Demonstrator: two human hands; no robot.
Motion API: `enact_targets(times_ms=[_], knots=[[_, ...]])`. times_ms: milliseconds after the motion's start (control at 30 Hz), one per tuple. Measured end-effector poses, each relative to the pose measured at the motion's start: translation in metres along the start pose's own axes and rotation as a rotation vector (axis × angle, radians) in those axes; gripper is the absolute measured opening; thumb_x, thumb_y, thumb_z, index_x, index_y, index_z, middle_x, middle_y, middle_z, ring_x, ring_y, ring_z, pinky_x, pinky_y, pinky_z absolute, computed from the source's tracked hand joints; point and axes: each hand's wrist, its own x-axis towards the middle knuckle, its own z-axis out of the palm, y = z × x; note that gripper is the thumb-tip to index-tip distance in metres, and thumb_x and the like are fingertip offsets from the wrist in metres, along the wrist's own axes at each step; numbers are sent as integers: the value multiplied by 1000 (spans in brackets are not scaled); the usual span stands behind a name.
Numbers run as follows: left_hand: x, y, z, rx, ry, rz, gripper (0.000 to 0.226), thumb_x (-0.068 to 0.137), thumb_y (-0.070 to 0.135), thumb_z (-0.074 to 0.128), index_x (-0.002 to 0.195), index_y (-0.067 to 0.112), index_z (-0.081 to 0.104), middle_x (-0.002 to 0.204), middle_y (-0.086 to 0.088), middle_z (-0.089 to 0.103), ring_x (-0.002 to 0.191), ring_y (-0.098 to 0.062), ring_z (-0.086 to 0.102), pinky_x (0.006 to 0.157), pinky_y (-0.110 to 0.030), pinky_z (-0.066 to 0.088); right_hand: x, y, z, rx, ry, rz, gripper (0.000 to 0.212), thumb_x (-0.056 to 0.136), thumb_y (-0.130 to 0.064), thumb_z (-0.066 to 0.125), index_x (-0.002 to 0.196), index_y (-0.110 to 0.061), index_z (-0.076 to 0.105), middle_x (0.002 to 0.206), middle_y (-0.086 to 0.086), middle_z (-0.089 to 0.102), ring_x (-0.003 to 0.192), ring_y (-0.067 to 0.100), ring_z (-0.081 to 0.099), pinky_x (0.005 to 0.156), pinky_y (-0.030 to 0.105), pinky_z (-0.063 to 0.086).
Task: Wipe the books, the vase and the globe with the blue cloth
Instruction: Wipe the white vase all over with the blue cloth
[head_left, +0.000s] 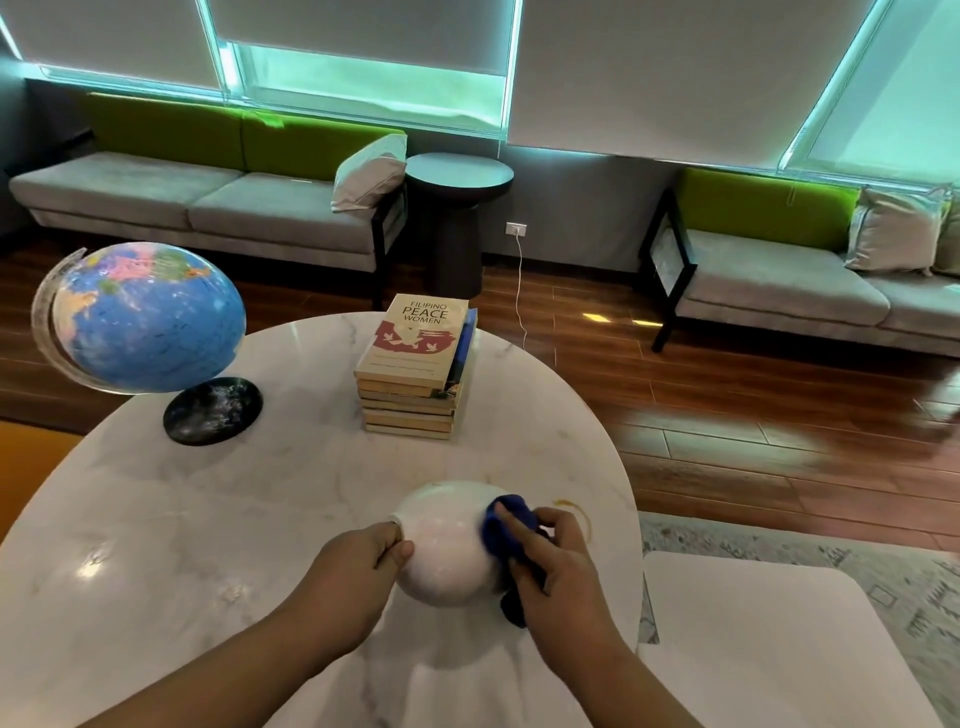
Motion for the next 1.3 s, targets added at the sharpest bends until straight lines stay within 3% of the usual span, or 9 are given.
enact_targets(times_ms=[100, 267, 400, 600, 700, 833, 1033, 1133, 1300], knots=[[2, 0, -1, 3, -17, -12, 28, 100, 22, 47, 75, 10, 52, 65, 3, 47, 61, -10, 44, 55, -18, 33, 1, -3, -2, 6, -57, -4, 44, 92, -3, 57, 120, -37, 59, 118, -23, 39, 98, -18, 45, 73, -3, 37], [1, 0, 1, 19, -33, -8, 33, 100, 22, 46, 69, 13, 41, 64, 1, 44, 62, -13, 40, 58, -26, 31, 1, 12, -10, 24, 84, 123, 53, 92, -4, 59, 107, -54, 52, 119, -12, 46, 100, -3, 52, 70, 0, 40], [0, 5, 0, 37, -36, 1, 34, 101, 22, 43, 68, 19, 41, 65, 4, 46, 62, -10, 43, 54, -19, 31, -4, -1, 2, -70, -46, -67, 64, 91, -4, 59, 119, -61, 50, 123, -32, 33, 109, -12, 41, 93, 1, 31], [-2, 10, 1, 26, -86, 41, 34, 101, 20, 42, 67, 23, 42, 64, 6, 44, 61, -7, 42, 55, -17, 32, 2, 8, -17, -114, 81, 2, 60, 90, -3, 61, 111, -58, 50, 118, -26, 42, 107, -6, 46, 92, -2, 29], [1, 12, 4, 51, -89, 67, 30, 101, 22, 43, 72, 23, 47, 67, 7, 48, 61, -5, 43, 55, -15, 35, -2, -12, -10, -206, -9, -138, 65, 91, -6, 58, 114, -66, 50, 122, -32, 37, 112, -10, 40, 93, -1, 28], [4, 14, 7, 116, -77, 107, 31, 100, 20, 45, 70, 26, 47, 68, 7, 51, 60, -6, 45, 53, -15, 34, 6, -46, -10, -565, -193, -385, 48, 93, -21, 49, 131, -50, 48, 136, -19, 35, 118, 9, 33, 99, 3, 14], [6, 14, 10, 155, -38, 163, 20, 100, 23, 46, 89, 14, 61, 84, 2, 62, 77, -9, 55, 65, -15, 39, 18, -58, -29, -612, -165, -257, 48, 96, -15, 48, 134, -45, 47, 138, -14, 34, 122, 12, 31, 97, 3, 15], [8, 13, 12, 189, -35, 199, 21, 99, 23, 45, 84, 18, 58, 78, 5, 57, 72, -9, 53, 63, -17, 38, 14, -68, -24, -672, -285, -329, 47, 98, -20, 46, 136, -47, 43, 141, -16, 29, 125, 12, 28, 101, 6, 14], [7, 19, 14, 267, -34, 266, 34, 100, 25, 44, 66, 31, 39, 72, 12, 49, 68, -4, 48, 59, -13, 34, 32, -72, -32, -693, -183, -229, 40, 98, -28, 48, 135, -44, 46, 138, -12, 34, 123, 14, 32, 108, 24, 31]])
